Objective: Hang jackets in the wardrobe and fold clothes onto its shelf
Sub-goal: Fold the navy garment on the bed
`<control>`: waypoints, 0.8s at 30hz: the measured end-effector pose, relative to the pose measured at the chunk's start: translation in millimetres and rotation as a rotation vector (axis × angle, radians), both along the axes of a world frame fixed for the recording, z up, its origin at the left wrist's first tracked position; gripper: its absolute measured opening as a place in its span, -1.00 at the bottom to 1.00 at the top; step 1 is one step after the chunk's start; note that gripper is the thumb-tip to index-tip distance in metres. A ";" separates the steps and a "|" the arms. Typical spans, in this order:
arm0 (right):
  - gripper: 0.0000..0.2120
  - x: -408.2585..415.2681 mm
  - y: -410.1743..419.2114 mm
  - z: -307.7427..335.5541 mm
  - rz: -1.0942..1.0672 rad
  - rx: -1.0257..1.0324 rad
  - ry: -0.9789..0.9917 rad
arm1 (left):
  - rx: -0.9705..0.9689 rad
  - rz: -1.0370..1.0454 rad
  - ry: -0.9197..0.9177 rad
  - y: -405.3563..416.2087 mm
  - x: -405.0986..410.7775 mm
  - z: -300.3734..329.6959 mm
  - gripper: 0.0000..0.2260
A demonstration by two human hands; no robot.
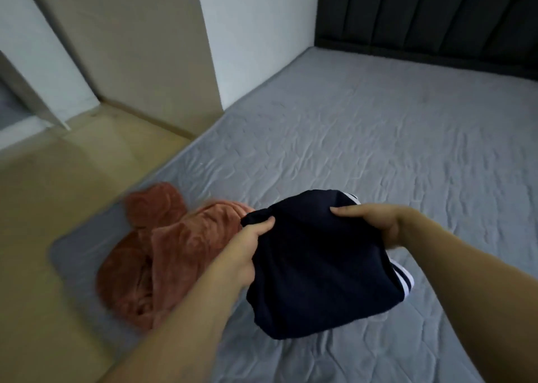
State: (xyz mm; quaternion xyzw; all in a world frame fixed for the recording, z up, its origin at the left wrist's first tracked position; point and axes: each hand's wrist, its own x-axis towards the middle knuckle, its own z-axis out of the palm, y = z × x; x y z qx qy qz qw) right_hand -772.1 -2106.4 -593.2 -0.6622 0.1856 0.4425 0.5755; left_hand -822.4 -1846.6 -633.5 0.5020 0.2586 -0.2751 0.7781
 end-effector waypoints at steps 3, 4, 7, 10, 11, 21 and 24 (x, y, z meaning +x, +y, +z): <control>-0.43 2.8 68.2 130.1 -0.019 0.074 -0.069 | 0.062 0.096 -0.030 63.5 -2.9 131.9 -0.50; -0.43 2.8 91.4 170.9 -0.025 0.098 -0.086 | 0.095 0.123 -0.040 85.0 -5.2 175.6 -0.44; -0.39 -2.3 161.5 280.5 -0.011 0.138 -0.129 | 0.194 0.225 -0.089 147.3 -13.9 294.8 -0.36; -0.37 -9.2 225.3 364.7 0.035 0.169 -0.166 | 0.308 0.337 -0.122 204.0 -25.2 386.6 -0.36; -0.36 -11.0 244.6 387.5 0.063 0.181 -0.180 | 0.342 0.368 -0.123 221.5 -31.2 410.7 -0.36; -0.38 -2.9 458.3 517.4 0.274 0.348 -0.266 | 0.574 0.657 -0.263 416.3 -81.6 558.1 -0.56; -0.37 15.2 554.1 538.8 0.300 0.366 -0.311 | 0.620 0.731 -0.300 498.8 -73.5 584.3 -0.55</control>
